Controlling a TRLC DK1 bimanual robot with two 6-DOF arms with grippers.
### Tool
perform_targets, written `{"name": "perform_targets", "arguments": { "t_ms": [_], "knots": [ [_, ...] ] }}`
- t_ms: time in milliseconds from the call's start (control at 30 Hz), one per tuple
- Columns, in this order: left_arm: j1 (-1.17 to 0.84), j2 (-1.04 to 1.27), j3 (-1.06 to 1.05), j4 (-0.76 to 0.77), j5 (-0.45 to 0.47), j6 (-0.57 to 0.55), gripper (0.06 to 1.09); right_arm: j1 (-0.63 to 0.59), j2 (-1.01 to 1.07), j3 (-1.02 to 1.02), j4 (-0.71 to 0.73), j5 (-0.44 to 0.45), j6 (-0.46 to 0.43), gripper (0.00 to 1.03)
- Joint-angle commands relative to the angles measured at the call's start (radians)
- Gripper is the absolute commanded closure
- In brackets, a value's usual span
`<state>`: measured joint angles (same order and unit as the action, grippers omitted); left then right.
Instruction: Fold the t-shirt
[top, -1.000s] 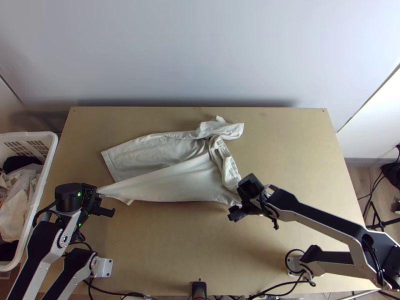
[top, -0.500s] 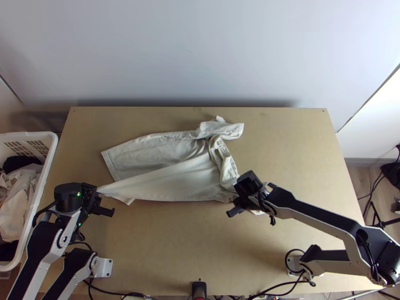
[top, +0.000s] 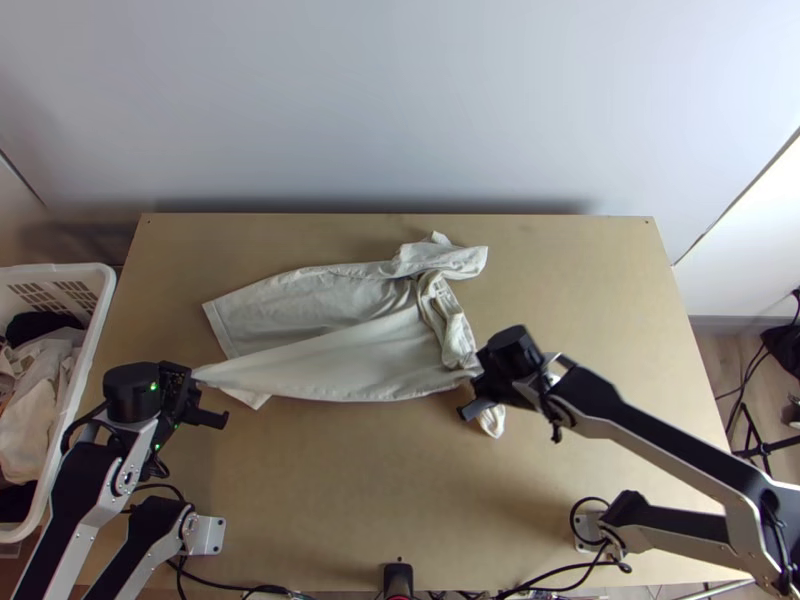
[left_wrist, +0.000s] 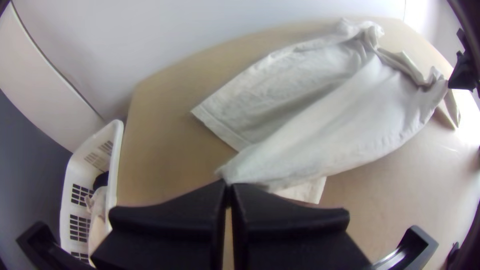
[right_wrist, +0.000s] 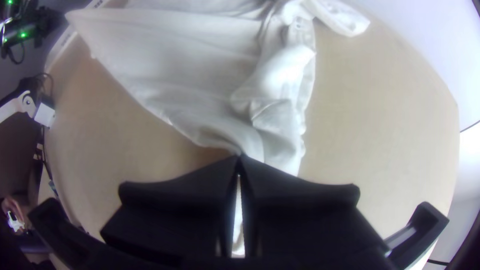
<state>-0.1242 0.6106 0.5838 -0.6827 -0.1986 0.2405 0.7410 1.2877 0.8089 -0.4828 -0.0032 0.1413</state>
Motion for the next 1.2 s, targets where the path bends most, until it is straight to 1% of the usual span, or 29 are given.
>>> {"name": "perform_targets", "arguments": {
  "t_ms": [0, 100, 333, 567, 833, 1167],
  "knots": [
    [0.008, 0.028, 0.068, 0.023, 0.001, 0.0, 1.05, -0.054, -0.094, 0.125, -0.14, 0.002, -0.039, 1.0],
    [0.028, 0.067, 0.131, 0.02, 0.01, 0.0, 1.05, -0.069, -0.119, 0.184, -0.2, 0.002, -0.054, 1.0],
    [0.043, 0.11, 0.275, 0.018, 0.028, -0.009, 1.05, -0.088, -0.168, 0.297, -0.306, 0.003, -0.049, 1.0],
    [0.049, 0.133, 0.386, 0.029, 0.031, -0.007, 1.05, -0.123, -0.212, 0.421, -0.392, 0.037, -0.048, 1.0],
    [0.083, 0.253, 0.602, 0.092, 0.034, -0.007, 1.05, -0.19, -0.209, 0.607, -0.401, 0.104, -0.066, 1.0],
    [0.061, 0.305, 0.789, 0.187, 0.045, -0.009, 1.05, -0.184, -0.205, 0.779, -0.349, 0.238, -0.169, 1.0]
  ]
}}
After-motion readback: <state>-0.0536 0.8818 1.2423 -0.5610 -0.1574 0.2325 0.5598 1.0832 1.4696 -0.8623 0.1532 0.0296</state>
